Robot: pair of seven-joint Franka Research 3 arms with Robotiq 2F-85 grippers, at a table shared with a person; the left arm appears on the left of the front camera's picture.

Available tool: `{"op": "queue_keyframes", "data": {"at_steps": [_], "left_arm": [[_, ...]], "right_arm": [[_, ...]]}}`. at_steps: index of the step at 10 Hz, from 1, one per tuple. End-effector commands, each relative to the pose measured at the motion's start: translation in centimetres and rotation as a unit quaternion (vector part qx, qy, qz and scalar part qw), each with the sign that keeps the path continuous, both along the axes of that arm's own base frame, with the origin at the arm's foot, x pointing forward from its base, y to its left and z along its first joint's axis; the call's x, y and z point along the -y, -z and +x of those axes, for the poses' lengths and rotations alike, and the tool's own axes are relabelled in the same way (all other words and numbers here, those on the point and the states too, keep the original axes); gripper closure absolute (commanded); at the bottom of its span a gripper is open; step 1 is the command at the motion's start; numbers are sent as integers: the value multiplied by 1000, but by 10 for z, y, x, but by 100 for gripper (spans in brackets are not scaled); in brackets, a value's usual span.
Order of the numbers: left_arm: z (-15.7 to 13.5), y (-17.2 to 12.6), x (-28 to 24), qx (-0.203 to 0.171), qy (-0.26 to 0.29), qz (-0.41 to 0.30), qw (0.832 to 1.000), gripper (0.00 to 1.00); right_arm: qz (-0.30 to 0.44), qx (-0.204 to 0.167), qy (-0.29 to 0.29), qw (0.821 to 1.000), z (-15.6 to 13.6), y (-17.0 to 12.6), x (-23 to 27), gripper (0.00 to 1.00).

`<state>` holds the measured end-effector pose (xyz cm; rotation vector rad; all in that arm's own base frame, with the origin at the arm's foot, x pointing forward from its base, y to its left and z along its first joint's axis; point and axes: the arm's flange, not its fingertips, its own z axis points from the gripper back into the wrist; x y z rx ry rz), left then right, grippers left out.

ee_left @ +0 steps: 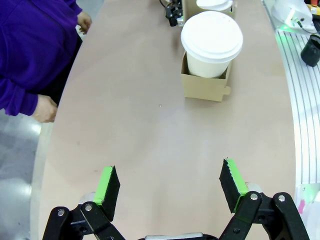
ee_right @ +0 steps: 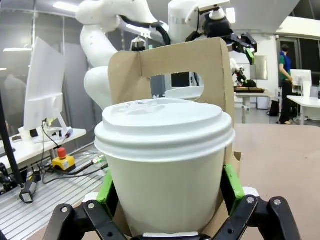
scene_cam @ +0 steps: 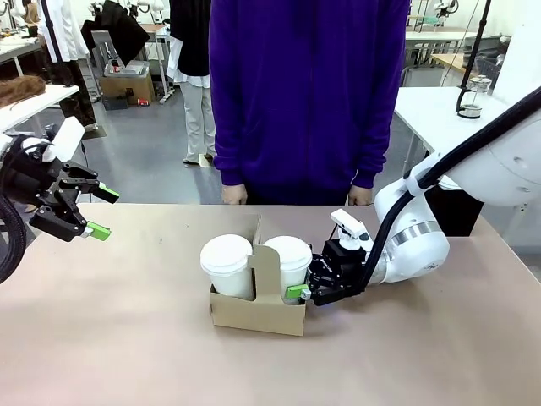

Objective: Pour a drink into a cup and package it in a carrier.
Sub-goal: Insert the held 600 ml Paper Cup into the Cup Carrier.

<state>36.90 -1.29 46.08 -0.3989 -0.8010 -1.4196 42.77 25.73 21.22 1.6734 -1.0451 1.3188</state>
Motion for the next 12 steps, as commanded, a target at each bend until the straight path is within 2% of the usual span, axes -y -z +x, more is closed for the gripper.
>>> {"op": "queue_keyframes", "data": {"at_steps": [1,7,9,11,12], "left_arm": [[2,1,0,9,8,-12,1000,0],[2,1,0,9,8,-12,1000,0],[2,1,0,9,8,-12,1000,0],[2,1,0,9,8,-12,1000,0],[2,1,0,9,8,-12,1000,0]], "right_arm": [[-24,17,-4,1000,-1,-11,2,0],[-123,15,21,992,9,-49,49,0],[-146,10,53,988,8,-69,78,0],[-222,-7,128,967,1,-104,132,0],[-255,-34,160,953,-3,-121,160,0]]}}
